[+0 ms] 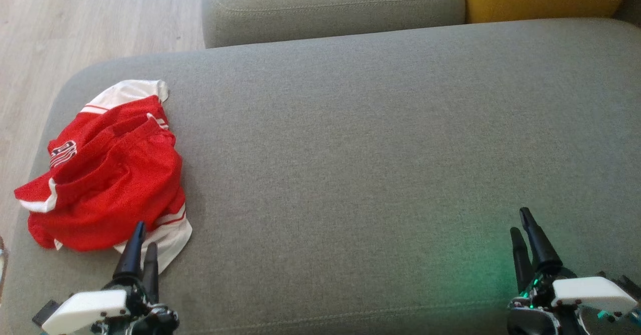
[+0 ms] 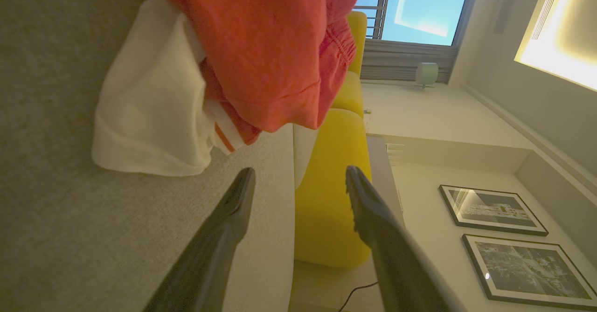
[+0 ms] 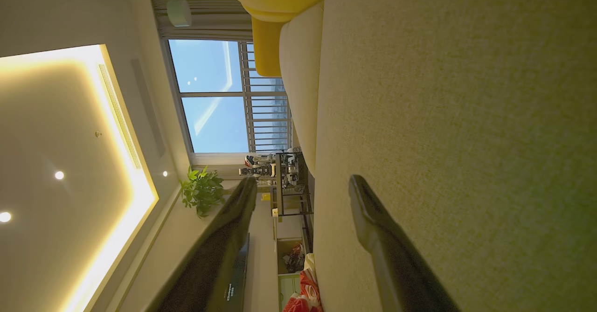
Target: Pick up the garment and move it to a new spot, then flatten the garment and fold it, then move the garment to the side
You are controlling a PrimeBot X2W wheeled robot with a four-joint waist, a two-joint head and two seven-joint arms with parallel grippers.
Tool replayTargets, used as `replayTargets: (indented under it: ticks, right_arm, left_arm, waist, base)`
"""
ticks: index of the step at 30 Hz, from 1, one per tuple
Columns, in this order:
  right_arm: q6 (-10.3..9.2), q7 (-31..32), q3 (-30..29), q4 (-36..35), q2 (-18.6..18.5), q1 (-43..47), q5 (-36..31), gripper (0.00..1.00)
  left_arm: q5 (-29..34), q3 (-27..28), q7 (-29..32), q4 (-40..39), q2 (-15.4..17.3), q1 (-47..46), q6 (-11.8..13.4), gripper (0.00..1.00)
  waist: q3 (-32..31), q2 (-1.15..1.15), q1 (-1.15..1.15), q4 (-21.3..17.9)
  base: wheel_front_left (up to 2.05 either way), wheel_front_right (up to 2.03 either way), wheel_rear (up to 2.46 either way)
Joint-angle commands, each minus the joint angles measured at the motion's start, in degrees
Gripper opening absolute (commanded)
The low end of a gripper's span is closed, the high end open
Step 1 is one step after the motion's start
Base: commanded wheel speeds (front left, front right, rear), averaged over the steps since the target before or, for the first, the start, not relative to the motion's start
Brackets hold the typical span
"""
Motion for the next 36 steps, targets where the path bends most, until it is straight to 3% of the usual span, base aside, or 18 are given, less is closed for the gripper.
replayTargets:
  ticks: [1, 5, 6, 9, 10, 21, 36]
  right_arm:
    - [0.0, -0.8, 0.5, -2.2, -0.2, -2.9, -0.1, 1.0]
    - [0.0, -1.7, 1.5, -2.2, -0.3, -3.3, -2.3, 1.0]
    - [0.0, -3.2, 1.8, -3.9, -0.3, -3.8, -11.0, 1.0]
    - [0.0, -3.7, 2.2, -4.3, -0.3, -3.9, -14.0, 1.0]
    - [0.0, -5.4, 4.5, -7.0, -0.4, -4.3, -25.6, 1.0]
    - [0.0, -7.2, 6.8, -8.9, -0.4, -4.3, -34.3, 1.0]
    - [0.0, -9.6, 9.2, -10.7, -0.5, -4.5, -44.6, 1.0]
  left_arm:
    - [1.0, -0.1, -0.5, -2.6, 0.6, -2.5, -0.2, 1.0]
    - [3.5, -0.2, -1.2, -3.7, 0.6, -2.5, -0.2, 1.0]
    - [13.3, -0.3, -2.7, -6.6, 0.6, -2.7, 0.4, 1.0]
    - [17.6, -0.7, -3.2, -7.7, 0.6, -2.9, 1.0, 1.0]
    - [29.2, -3.5, -4.9, -10.4, 1.5, -2.9, 4.2, 1.0]
    - [37.4, -7.8, -6.8, -12.2, 4.0, -3.1, 9.7, 1.0]
    - [45.9, -11.1, -9.2, -14.0, 6.0, -2.9, 14.3, 1.0]
  waist:
    - [0.1, 0.0, 0.0, 0.0]
    - [0.2, 0.0, 0.0, 0.1]
    - [0.5, 0.0, 0.0, 0.2]
    - [0.7, 0.0, 0.0, 0.3]
    - [0.9, 0.0, 0.0, 0.2]
    - [0.5, 0.0, 0.0, 0.1]
    - [0.2, 0.0, 0.0, -0.1]
  base:
    - [0.0, 0.0, 0.0]
    - [0.0, 0.0, 0.0]
    - [0.0, 0.0, 0.0]
    - [0.0, 0.0, 0.0]
    - [0.0, 0.0, 0.0]
    - [0.0, 0.0, 0.0]
    - [0.0, 0.0, 0.0]
